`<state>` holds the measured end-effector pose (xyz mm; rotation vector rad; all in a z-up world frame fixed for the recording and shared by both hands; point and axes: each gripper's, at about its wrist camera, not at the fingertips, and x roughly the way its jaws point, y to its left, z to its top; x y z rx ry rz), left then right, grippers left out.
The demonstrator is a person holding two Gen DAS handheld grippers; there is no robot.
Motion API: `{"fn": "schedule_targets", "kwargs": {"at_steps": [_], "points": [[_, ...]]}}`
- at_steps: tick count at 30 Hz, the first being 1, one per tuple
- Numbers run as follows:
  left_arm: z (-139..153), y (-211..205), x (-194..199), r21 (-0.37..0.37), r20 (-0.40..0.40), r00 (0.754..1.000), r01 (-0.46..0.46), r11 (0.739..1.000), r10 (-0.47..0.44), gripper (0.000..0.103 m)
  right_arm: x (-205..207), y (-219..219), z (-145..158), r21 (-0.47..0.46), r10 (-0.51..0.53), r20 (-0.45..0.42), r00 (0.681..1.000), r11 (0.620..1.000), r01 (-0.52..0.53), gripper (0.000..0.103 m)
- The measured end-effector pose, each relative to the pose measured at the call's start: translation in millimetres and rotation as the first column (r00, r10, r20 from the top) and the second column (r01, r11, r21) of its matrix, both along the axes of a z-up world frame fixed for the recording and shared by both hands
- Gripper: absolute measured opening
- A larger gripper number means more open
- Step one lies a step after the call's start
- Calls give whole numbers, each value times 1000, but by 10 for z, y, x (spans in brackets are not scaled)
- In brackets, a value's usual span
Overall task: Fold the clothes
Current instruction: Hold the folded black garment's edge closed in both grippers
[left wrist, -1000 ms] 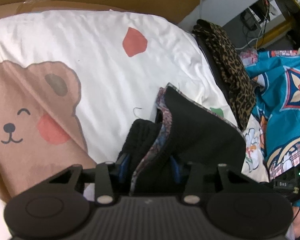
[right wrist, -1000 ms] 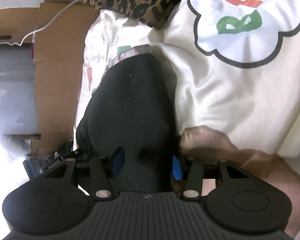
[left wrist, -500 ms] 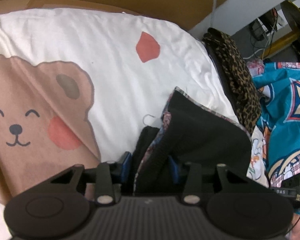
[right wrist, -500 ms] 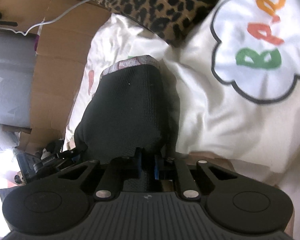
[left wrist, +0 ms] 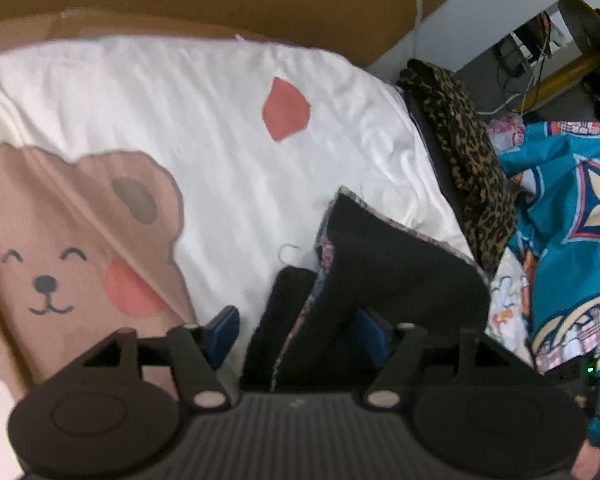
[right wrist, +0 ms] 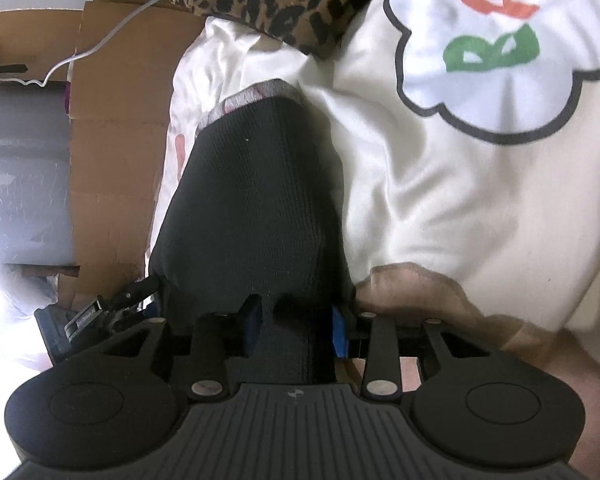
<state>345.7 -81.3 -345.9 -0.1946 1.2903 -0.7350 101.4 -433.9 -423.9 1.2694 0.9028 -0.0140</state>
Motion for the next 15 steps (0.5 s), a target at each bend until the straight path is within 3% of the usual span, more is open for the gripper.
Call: {"fn": "schedule_targets", "kwargs": {"at_steps": [4, 6, 7, 8, 15], "points": [[-107, -55, 2, 8, -6, 999, 35, 999, -35, 71, 30, 9, -54, 20, -13, 6, 1000, 1000, 13, 42], [-140, -51, 7, -10, -12, 999, 37, 999, -37, 71, 53, 15, -57, 24, -8, 13, 1000, 1000, 8, 29], [-146, -50, 7, -16, -12, 999, 42, 999, -42, 71, 67, 17, -57, 22, 1, 9, 1000, 1000, -1, 11], [-150, -49, 6, -20, -11, 999, 48, 999, -48, 71, 72, 12, -50, 20, 10, 8, 1000, 1000, -10, 7], [-122, -32, 18, -57, -11, 996, 82, 995, -83, 60, 22, -42, 154, -11, 38, 32, 999, 999, -38, 6]]}}
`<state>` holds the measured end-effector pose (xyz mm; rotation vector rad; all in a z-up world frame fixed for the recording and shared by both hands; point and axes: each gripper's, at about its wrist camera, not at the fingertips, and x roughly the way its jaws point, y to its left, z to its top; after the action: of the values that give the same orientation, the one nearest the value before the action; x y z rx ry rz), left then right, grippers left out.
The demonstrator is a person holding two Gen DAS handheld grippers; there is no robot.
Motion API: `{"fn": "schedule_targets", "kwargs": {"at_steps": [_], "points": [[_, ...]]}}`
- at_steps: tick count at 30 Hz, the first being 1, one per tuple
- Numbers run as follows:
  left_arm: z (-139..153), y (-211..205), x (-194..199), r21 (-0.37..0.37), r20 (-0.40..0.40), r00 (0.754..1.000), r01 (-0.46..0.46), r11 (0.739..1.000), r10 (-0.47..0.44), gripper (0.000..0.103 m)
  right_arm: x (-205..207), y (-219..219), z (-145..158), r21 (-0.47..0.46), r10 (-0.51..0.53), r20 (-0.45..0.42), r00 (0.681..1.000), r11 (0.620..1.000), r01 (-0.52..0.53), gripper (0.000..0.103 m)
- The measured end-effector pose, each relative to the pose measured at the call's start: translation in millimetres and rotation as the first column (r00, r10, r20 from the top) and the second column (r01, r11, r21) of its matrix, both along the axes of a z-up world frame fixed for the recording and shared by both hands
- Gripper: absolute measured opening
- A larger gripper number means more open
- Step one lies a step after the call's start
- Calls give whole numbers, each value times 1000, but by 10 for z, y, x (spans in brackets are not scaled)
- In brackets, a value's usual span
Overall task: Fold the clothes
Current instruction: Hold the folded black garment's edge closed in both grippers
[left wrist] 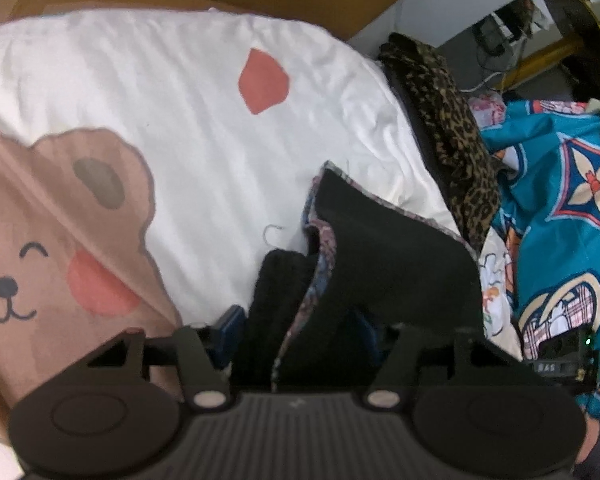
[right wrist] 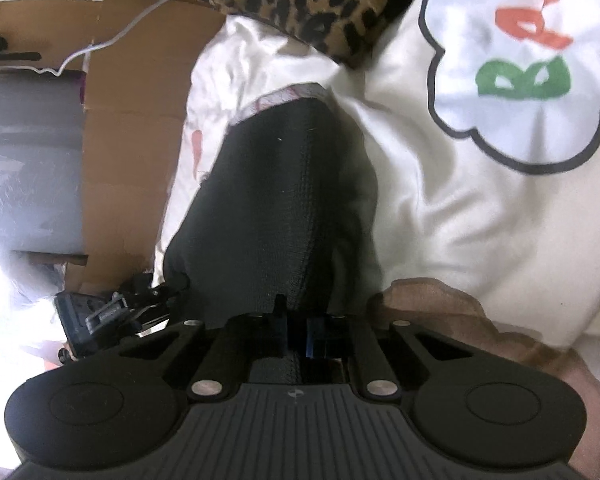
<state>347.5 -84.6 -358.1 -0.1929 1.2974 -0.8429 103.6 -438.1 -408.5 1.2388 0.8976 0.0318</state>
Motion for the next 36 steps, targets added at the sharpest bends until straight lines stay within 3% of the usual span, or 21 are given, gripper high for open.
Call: {"fn": "schedule_targets", "kwargs": {"at_steps": [6, 11, 17, 19, 23, 26, 30, 36], "points": [[5, -62, 75, 16, -7, 999, 35, 999, -35, 63, -52, -47, 40, -6, -10, -16, 1000, 1000, 10, 6], [35, -95, 128, 22, -2, 999, 54, 998, -54, 75, -75, -64, 39, -4, -11, -29, 1000, 1000, 11, 6], [-61, -164, 133, 10, -22, 997, 78, 997, -78, 82, -65, -69, 21, -1, -5, -40, 999, 1000, 5, 6], [-78, -183, 127, -14, -37, 996, 81, 997, -82, 82, -55, -69, 12, 3, -5, -46, 999, 1000, 5, 6], [-81, -125, 163, -43, -62, 996, 57, 997, -59, 53, -49, -64, 5, 6, -7, -52, 999, 1000, 8, 6], [9, -92, 135, -58, -30, 997, 65, 996, -67, 44, -37, -57, 23, 4, -5, -48, 999, 1000, 6, 6], [78, -85, 94, -54, -10, 997, 71, 996, -71, 44, -26, -56, 23, 6, -5, -49, 999, 1000, 5, 6], [-12, -139, 113, -10, -39, 997, 65, 998, -65, 64, -32, -39, 22, 2, -13, -57, 998, 1000, 13, 9]]}}
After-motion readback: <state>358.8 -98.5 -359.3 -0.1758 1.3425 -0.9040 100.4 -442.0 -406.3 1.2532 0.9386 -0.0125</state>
